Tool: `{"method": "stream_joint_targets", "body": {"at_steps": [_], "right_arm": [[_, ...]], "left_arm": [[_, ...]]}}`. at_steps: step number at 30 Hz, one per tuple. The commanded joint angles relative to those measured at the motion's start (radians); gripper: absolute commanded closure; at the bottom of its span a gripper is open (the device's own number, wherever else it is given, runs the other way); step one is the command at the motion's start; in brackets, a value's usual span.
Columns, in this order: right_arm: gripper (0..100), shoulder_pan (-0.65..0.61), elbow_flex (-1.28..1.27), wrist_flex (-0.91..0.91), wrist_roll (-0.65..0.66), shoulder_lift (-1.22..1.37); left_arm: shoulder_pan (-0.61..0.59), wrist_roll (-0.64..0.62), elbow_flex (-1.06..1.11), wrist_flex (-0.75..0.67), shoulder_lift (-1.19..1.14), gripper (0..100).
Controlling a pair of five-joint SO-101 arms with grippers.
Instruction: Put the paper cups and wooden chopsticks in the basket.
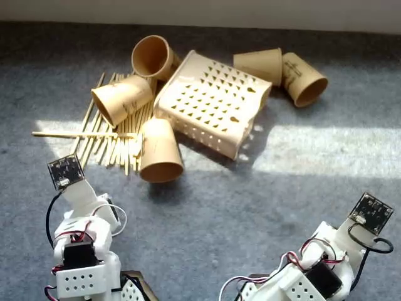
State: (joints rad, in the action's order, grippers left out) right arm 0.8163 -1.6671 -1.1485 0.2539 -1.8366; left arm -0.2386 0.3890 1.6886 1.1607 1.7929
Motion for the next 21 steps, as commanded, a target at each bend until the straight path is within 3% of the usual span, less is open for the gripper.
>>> {"method": "stream_joint_targets", "body": {"at_steps": [1,14,21], "right_arm": [[90.3,0.013,-0.128,-0.004,-0.015,0.019],[90.3,0.013,-0.128,-0.004,-0.015,0.019],[90.3,0.013,-0.128,-0.004,-0.015,0.019]], "left_arm": [[-0.001,0.000,0.007,0.003,0.007,88],[-0.008,0.002,-0.005,0.035,0.008,88],[-0.008,0.000,-0.240,0.048,-0.001,88]]}}
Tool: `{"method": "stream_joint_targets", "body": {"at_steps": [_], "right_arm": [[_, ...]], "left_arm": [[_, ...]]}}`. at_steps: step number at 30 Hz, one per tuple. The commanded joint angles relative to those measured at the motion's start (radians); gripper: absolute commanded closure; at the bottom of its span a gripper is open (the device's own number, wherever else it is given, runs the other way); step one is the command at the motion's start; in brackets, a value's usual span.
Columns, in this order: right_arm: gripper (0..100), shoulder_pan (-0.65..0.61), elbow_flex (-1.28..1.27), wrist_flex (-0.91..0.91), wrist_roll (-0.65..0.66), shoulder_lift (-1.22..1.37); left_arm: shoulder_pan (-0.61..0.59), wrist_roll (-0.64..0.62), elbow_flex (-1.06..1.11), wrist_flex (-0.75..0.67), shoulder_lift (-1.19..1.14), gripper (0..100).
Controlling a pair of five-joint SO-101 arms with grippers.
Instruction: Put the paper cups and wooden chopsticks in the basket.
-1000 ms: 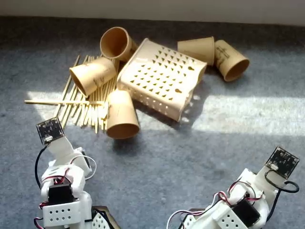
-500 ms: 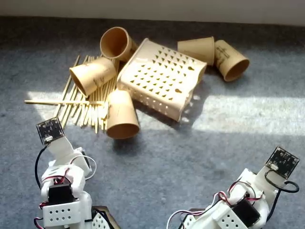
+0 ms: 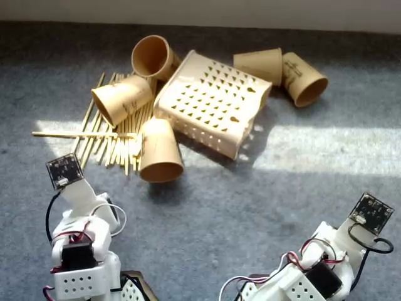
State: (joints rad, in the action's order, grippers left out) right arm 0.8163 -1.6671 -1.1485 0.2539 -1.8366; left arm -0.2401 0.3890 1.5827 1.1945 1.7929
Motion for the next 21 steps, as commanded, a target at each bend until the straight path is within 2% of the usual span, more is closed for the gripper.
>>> {"method": "stream_joint_targets", "body": {"at_steps": [1,5,10,21], "right_arm": [[90.3,0.013,-0.128,-0.004,-0.015,0.019],[90.3,0.013,-0.128,-0.004,-0.015,0.019],[90.3,0.013,-0.128,-0.004,-0.015,0.019],[90.3,0.013,-0.128,-0.004,-0.015,0.019]], "left_arm": [[-0.007,-0.002,-0.183,0.040,-0.002,88],[-0.005,0.000,-0.403,0.212,-0.002,88],[-0.005,0.000,-0.572,0.282,-0.039,88],[-0.005,-0.006,-1.032,0.466,-0.731,88]]}}
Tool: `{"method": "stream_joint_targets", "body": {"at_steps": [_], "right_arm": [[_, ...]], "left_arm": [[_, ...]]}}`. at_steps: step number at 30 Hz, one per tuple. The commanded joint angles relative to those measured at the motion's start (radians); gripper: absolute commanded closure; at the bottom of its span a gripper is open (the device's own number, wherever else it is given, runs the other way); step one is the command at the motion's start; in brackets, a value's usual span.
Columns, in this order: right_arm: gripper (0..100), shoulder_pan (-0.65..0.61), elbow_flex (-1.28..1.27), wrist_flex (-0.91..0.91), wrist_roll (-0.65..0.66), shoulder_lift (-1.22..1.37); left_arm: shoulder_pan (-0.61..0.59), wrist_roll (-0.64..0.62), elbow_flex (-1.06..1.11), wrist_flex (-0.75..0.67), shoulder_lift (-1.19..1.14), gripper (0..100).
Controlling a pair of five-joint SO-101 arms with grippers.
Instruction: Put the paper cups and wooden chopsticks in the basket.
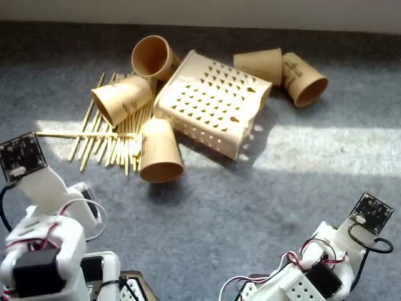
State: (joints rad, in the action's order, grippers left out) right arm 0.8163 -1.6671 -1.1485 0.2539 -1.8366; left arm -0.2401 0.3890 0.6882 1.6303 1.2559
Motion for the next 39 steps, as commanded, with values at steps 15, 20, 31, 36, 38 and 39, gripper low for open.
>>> {"method": "stream_joint_targets", "body": {"at_steps": [15,20,31,36,38,39], "right_arm": [[90.3,0.013,-0.128,-0.004,-0.015,0.019],[90.3,0.013,-0.128,-0.004,-0.015,0.019],[90.3,0.013,-0.128,-0.004,-0.015,0.019],[90.3,0.013,-0.128,-0.004,-0.015,0.019],[90.3,0.013,-0.128,-0.004,-0.015,0.019],[90.3,0.013,-0.128,-0.004,-0.015,0.019]], "left_arm": [[-0.004,0.000,-0.343,0.051,-0.618,83],[0.001,0.002,-0.341,0.026,-0.575,69],[-0.001,0.000,-0.331,-0.104,-0.469,70],[0.001,0.002,-0.265,-0.110,-0.464,96],[0.002,0.003,-0.196,-0.133,-0.464,97],[0.002,0.003,-0.159,-0.170,-0.458,100]]}}
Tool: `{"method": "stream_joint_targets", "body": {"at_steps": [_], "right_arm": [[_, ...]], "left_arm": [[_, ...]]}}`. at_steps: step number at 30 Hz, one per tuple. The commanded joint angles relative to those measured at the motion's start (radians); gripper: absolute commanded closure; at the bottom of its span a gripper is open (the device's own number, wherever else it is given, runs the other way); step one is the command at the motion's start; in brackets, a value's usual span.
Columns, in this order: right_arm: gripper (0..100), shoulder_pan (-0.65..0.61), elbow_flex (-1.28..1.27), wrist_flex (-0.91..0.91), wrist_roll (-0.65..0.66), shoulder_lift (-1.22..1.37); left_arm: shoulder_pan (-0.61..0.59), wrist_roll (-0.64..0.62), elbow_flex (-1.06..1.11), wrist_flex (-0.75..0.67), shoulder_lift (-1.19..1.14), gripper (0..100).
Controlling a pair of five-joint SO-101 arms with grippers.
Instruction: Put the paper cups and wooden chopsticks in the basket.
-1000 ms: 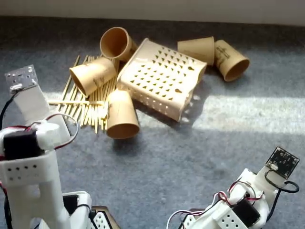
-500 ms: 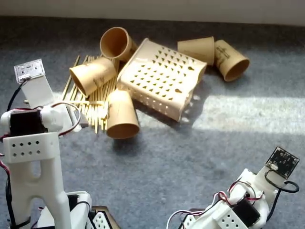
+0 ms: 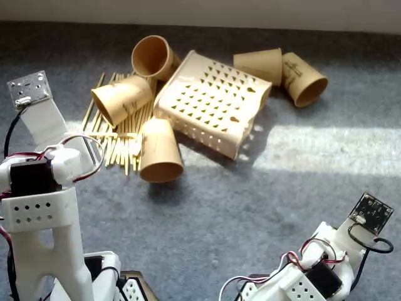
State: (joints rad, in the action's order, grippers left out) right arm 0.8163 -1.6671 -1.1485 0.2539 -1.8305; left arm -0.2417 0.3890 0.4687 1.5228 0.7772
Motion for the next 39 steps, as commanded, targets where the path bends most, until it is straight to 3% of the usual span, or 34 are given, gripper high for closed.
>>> {"method": "stream_joint_targets", "body": {"at_steps": [1,6,10,14,21,29,36,39], "right_arm": [[90.3,0.013,-0.128,-0.004,-0.015,0.013],[90.3,0.013,-0.128,-0.004,-0.015,0.013],[90.3,0.013,-0.128,-0.004,-0.015,0.013],[90.3,0.013,-0.128,-0.004,-0.015,0.013],[90.3,0.013,-0.128,-0.004,-0.015,0.013],[90.3,0.013,-0.128,-0.004,-0.015,0.013],[90.3,0.013,-0.128,-0.004,-0.015,0.013],[90.3,0.013,-0.128,-0.004,-0.015,0.013]], "left_arm": [[0.004,0.003,0.110,-0.104,0.039,100],[0.013,0.003,0.461,-0.381,0.271,98],[0.019,0.003,0.737,-0.494,0.496,94],[0.013,0.002,0.984,-0.548,0.697,87],[0.013,0.002,1.218,-0.534,0.984,85],[0.013,0.000,1.185,-0.430,1.035,85],[0.019,0.002,0.871,-0.224,1.030,85],[0.019,0.066,0.728,-0.130,1.007,85]]}}
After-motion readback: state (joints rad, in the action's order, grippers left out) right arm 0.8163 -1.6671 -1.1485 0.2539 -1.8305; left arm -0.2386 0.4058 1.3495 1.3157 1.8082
